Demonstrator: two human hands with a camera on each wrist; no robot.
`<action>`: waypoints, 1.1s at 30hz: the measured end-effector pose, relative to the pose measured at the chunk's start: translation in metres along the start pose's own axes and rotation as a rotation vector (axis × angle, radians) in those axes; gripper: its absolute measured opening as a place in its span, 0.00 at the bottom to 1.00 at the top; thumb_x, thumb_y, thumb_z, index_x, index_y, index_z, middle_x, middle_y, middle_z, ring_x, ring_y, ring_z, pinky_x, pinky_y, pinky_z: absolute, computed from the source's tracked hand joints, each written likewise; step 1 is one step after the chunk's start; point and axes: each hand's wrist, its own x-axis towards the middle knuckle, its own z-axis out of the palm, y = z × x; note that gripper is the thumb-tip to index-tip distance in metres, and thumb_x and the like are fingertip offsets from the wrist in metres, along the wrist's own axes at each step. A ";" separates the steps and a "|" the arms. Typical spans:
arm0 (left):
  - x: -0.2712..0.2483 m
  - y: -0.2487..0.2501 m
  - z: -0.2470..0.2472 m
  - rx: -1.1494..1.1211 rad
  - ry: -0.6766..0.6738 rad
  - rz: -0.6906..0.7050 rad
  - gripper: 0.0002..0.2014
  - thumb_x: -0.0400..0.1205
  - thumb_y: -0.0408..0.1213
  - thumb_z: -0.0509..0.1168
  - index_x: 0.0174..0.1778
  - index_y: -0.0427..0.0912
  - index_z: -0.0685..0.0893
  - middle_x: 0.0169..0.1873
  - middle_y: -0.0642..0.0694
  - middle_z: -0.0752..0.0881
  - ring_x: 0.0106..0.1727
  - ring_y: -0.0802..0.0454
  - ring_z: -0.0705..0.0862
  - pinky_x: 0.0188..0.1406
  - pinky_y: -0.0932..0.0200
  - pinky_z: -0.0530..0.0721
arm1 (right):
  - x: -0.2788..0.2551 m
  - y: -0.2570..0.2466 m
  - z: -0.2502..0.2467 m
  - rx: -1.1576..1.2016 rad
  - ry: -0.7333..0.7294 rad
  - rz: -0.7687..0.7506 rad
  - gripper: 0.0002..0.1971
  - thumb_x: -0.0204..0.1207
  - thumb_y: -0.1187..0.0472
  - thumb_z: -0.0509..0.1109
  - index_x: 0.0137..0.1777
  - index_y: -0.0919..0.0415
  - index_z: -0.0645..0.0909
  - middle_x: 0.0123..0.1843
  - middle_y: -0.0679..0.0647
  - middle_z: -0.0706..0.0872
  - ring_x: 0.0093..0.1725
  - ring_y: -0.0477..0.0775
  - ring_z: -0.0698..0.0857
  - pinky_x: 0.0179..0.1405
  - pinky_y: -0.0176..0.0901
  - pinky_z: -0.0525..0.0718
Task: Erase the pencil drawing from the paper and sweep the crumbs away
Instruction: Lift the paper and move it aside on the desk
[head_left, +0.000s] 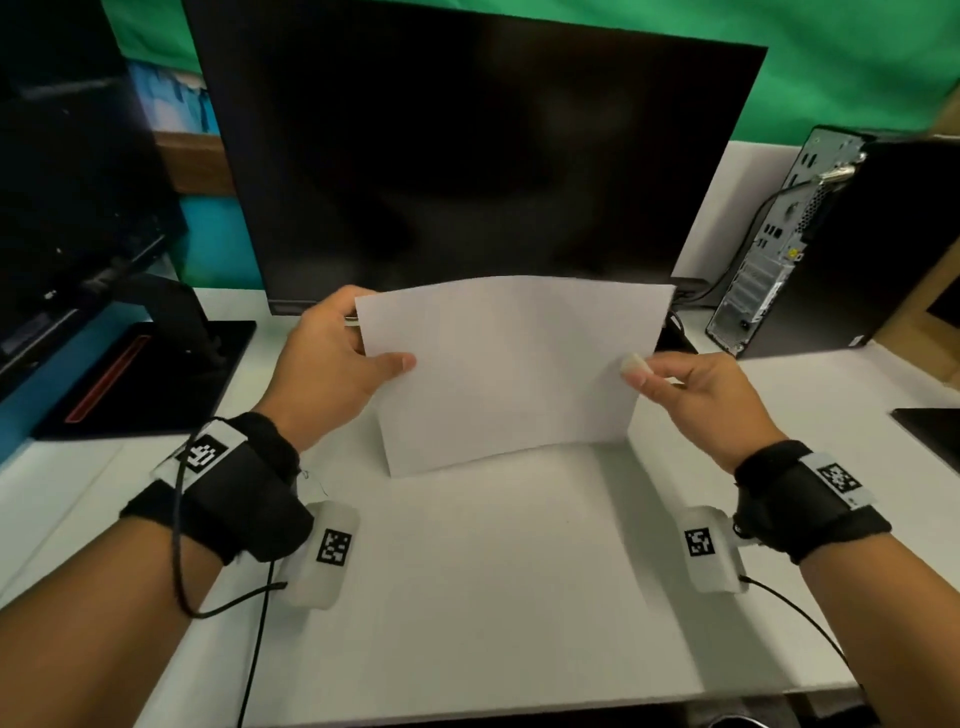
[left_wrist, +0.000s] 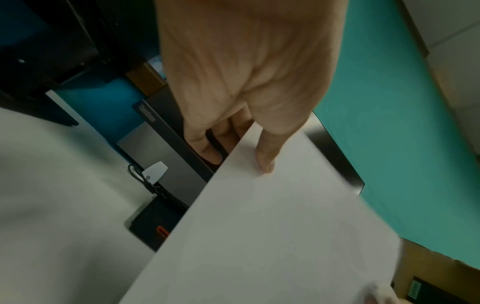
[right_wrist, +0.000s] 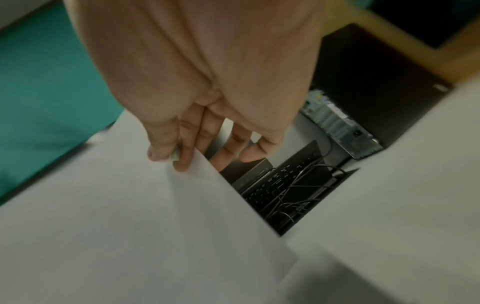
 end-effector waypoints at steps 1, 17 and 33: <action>0.001 0.001 0.001 0.003 0.005 0.004 0.25 0.72 0.36 0.80 0.63 0.50 0.79 0.58 0.53 0.87 0.60 0.52 0.87 0.59 0.44 0.88 | 0.001 0.001 -0.002 0.024 0.030 0.013 0.09 0.81 0.48 0.76 0.52 0.49 0.95 0.54 0.39 0.95 0.60 0.33 0.89 0.61 0.33 0.79; 0.002 0.004 -0.020 -0.070 0.070 0.001 0.26 0.72 0.33 0.80 0.65 0.49 0.80 0.56 0.54 0.88 0.55 0.59 0.88 0.51 0.61 0.88 | 0.014 -0.033 0.007 0.072 0.024 0.006 0.10 0.80 0.47 0.75 0.53 0.50 0.94 0.55 0.48 0.95 0.61 0.50 0.91 0.71 0.53 0.85; -0.028 -0.090 -0.110 -0.459 0.422 -0.560 0.17 0.82 0.22 0.67 0.64 0.42 0.84 0.55 0.41 0.89 0.55 0.41 0.88 0.50 0.45 0.86 | 0.027 -0.121 0.208 -0.250 -0.576 -0.018 0.11 0.75 0.53 0.82 0.43 0.62 0.94 0.37 0.55 0.90 0.36 0.49 0.84 0.35 0.37 0.81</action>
